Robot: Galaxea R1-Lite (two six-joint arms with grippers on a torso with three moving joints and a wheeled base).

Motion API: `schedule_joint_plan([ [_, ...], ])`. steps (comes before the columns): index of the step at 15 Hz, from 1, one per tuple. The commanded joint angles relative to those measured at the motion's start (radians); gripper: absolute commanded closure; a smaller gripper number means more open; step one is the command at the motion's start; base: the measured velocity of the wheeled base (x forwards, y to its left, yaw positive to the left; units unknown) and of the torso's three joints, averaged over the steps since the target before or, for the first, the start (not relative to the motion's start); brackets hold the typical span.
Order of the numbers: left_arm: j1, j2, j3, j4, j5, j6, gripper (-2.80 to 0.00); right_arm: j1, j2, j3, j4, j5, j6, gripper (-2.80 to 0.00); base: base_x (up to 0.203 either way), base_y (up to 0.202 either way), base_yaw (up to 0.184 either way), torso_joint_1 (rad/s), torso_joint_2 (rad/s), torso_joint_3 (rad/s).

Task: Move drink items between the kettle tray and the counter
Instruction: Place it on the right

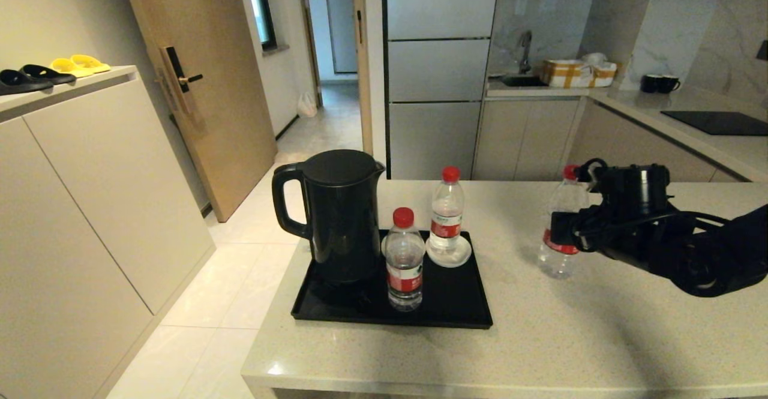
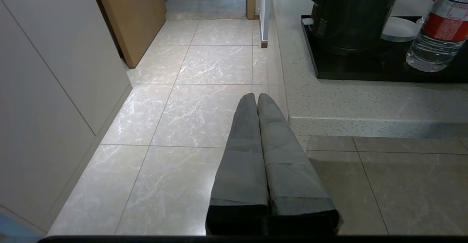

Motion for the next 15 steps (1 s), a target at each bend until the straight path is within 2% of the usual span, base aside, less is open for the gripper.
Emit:
schedule_joint_plan([
  [1,-0.001,0.001,0.000,0.000,0.001,0.000,0.00,0.071,0.012,0.049,0.001,0.009,0.000,0.00,0.000,0.000,0.000,0.000,0.00,0.000],
  [6,-0.001,0.001,0.000,0.000,0.001,0.000,0.00,0.224,-0.002,0.154,-0.009,0.058,-0.011,0.00,0.000,0.000,0.000,0.000,0.00,0.000],
  [11,-0.001,0.000,0.000,0.000,0.001,0.000,0.00,0.220,-0.019,0.159,-0.028,0.062,-0.010,0.00,0.000,0.000,0.000,0.000,0.00,0.000],
  [15,-0.001,0.001,0.000,0.000,0.001,0.000,0.00,0.207,0.022,0.216,-0.174,0.061,-0.041,0.00,0.000,0.000,0.000,0.000,0.00,0.000],
])
